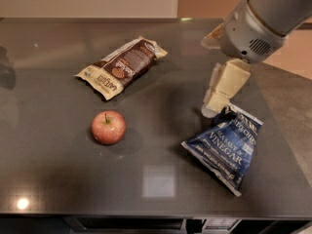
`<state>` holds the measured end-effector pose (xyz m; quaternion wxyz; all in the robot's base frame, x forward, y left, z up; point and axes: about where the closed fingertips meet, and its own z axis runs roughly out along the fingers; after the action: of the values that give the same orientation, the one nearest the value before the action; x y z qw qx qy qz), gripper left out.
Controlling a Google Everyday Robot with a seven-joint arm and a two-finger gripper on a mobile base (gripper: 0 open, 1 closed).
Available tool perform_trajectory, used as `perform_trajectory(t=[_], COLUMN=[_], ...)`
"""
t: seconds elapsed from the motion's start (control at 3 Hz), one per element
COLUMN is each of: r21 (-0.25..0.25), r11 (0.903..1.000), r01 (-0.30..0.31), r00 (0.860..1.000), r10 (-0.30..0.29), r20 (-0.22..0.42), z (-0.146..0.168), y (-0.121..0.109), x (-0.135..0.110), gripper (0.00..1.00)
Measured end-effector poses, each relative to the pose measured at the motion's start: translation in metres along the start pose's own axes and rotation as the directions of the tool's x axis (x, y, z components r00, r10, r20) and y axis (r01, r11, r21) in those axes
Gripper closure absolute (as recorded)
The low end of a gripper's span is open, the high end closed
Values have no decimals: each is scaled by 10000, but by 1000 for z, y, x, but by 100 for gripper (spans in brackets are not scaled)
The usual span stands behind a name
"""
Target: Pick apple
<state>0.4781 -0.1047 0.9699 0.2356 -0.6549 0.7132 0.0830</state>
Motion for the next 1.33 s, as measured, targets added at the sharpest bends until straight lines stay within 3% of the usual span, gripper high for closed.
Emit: perform_trajectory(t=[0.67,1.33], r21=[-606,-1239], r11=[9958,9781], r01=[680,1674], r00=[9966,9831], r10=[-650,-1562], r20=[513,954], z=[62,105], y=[7,36], x=[-59,-112], gripper=[0,0])
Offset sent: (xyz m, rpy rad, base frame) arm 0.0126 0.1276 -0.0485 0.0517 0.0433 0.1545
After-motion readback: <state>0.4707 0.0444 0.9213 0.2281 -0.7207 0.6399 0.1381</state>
